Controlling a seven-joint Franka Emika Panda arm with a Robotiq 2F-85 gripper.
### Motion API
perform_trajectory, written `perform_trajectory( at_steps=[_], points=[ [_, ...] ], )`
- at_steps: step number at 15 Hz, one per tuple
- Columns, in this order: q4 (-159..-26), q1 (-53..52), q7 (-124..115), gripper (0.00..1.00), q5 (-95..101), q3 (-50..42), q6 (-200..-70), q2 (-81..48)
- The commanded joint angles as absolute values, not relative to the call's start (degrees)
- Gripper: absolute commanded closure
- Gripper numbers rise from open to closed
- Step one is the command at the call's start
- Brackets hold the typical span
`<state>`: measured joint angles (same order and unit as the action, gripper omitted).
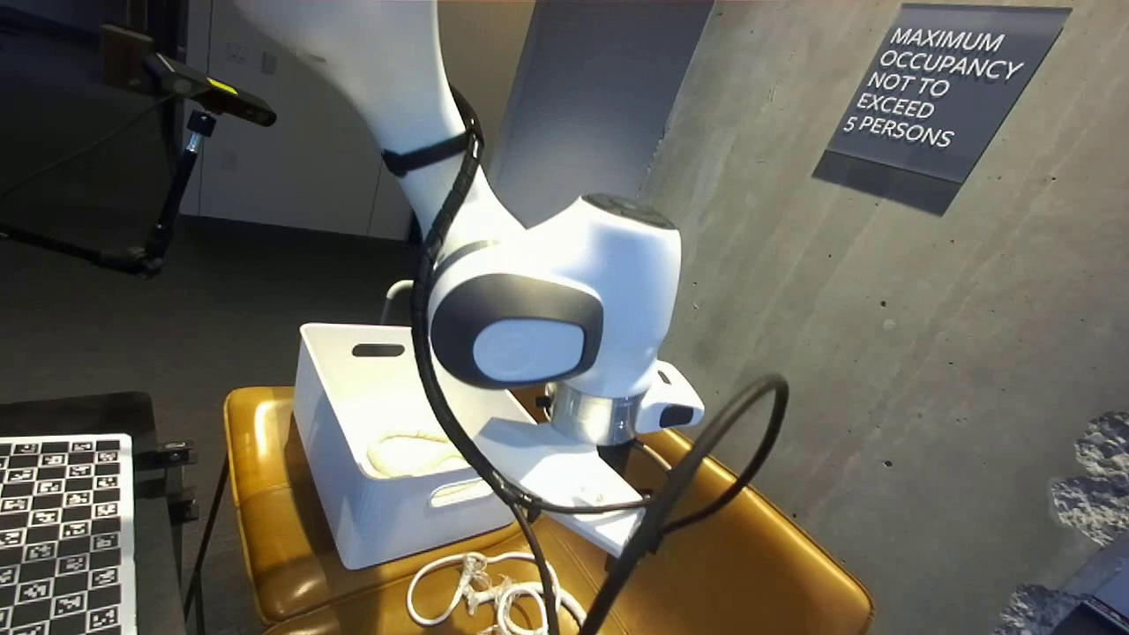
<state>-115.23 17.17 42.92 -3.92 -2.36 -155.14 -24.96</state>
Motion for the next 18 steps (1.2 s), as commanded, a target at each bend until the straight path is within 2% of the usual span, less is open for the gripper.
perform_trajectory(
  at_steps=[1, 6, 18],
  points=[
    [-108.98, 21.78, 46.74, 0.00, -6.88, 2.61, -159.97, -33.67],
    [-98.59, 25.19, 45.80, 0.00, -5.35, 6.39, -159.54, -44.96],
    [-74.96, 23.37, 41.81, 0.00, -2.92, 5.46, -156.08, -66.36]
  ],
)
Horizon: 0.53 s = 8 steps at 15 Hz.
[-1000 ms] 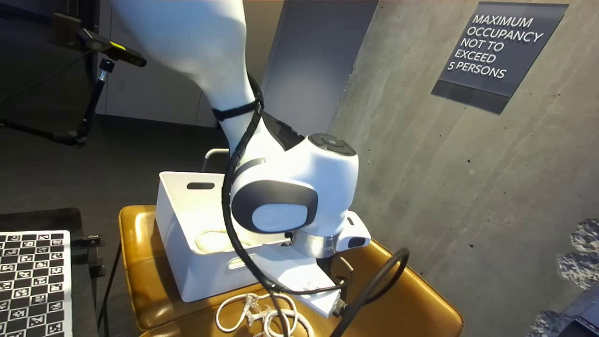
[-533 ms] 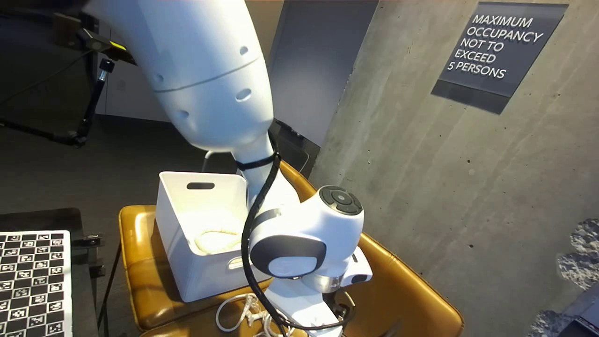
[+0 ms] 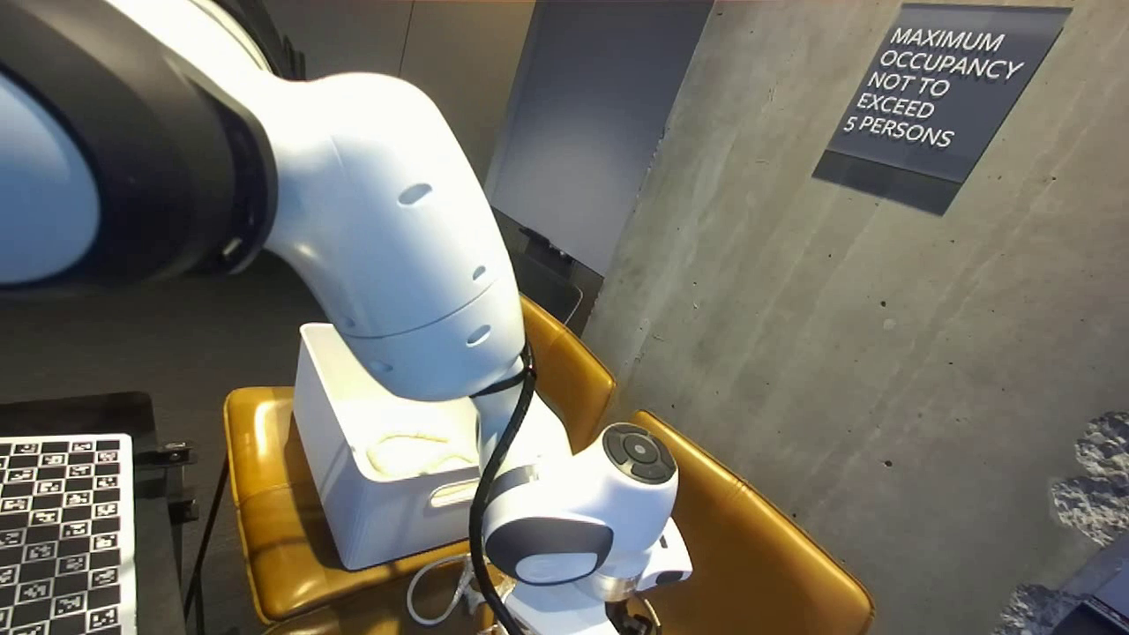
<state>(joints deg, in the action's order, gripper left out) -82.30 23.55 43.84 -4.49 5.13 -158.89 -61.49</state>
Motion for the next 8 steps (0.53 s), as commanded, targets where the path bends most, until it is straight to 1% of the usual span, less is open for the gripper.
perform_trajectory(
  at_steps=[1, 6, 7, 8],
  points=[
    [-73.32, 23.24, 41.38, 0.00, -2.85, 5.33, -155.54, -67.68],
    [-66.37, 23.00, 39.88, 0.00, -2.30, 4.74, -152.53, -73.09],
    [-65.29, 22.97, 39.66, 0.13, -2.28, 4.64, -151.84, -73.88],
    [-64.21, 22.94, 39.48, 0.23, -2.27, 4.55, -151.26, -74.62]
  ],
)
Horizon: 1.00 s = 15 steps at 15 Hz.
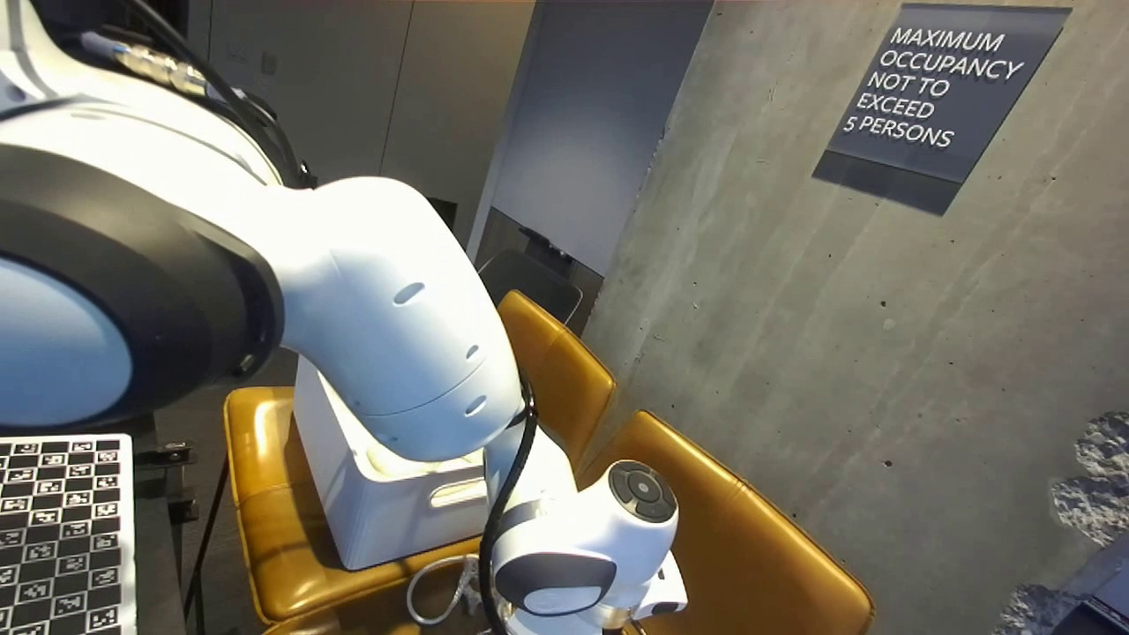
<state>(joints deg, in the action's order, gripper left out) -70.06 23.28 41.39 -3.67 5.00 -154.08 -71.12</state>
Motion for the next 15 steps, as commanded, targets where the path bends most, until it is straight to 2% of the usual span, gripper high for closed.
perform_trajectory(
  at_steps=[1, 4, 10, 13, 14, 15],
  points=[
    [-63.40, 22.88, 39.29, 0.32, -2.29, 4.49, -150.80, -75.11],
    [-61.51, 22.74, 38.68, 0.58, -2.16, 4.11, -149.52, -76.08],
    [-59.26, 22.48, 38.40, 0.99, -1.34, 3.26, -148.44, -77.02],
    [-58.41, 22.14, 38.04, 1.00, -0.44, 2.89, -147.83, -77.36],
    [-58.53, 21.88, 37.95, 0.75, -0.03, 2.68, -147.74, -77.24],
    [-58.94, 21.52, 37.80, 0.67, 0.47, 2.34, -147.95, -77.02]
  ],
)
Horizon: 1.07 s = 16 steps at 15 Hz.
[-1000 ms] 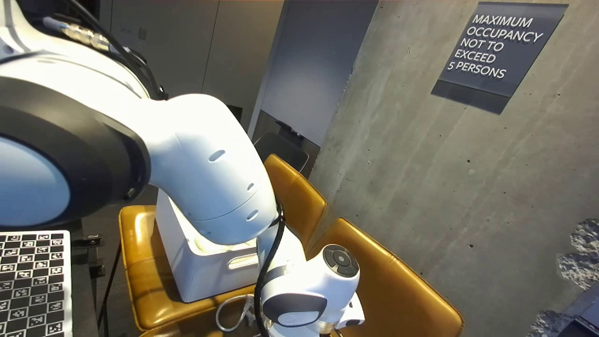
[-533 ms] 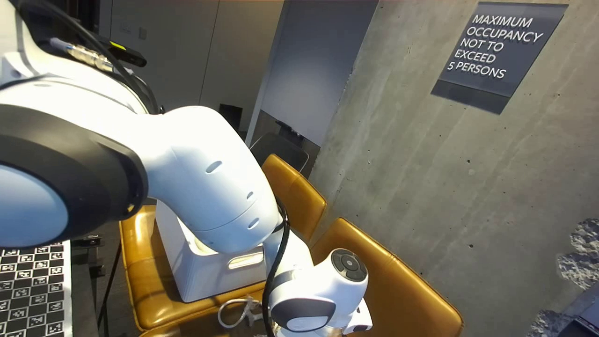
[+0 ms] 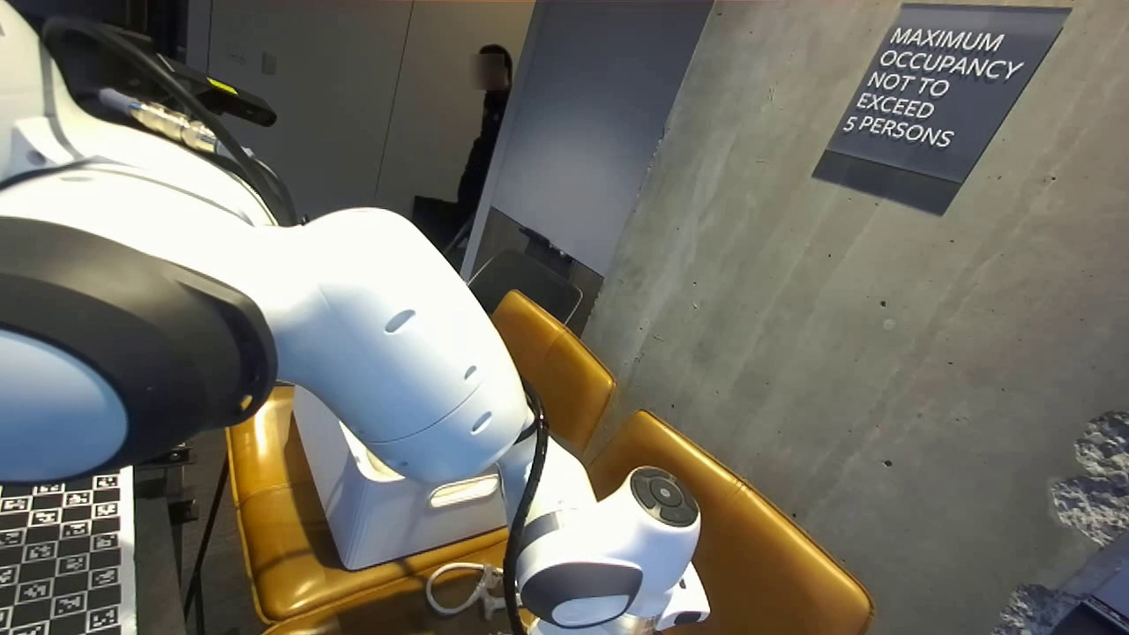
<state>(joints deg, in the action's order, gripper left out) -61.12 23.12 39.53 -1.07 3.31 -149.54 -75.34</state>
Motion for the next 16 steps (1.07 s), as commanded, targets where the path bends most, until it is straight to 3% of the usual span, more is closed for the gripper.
perform_trajectory(
  at_steps=[1, 9, 16],
  points=[
    [-59.51, 21.20, 37.91, 0.60, 0.87, 2.27, -147.97, -76.65],
    [-62.48, 17.76, 37.44, 0.03, 1.91, 0.07, -148.85, -74.05],
    [-67.58, 14.72, 35.58, 0.00, 1.80, -3.09, -148.88, -69.86]
  ],
)
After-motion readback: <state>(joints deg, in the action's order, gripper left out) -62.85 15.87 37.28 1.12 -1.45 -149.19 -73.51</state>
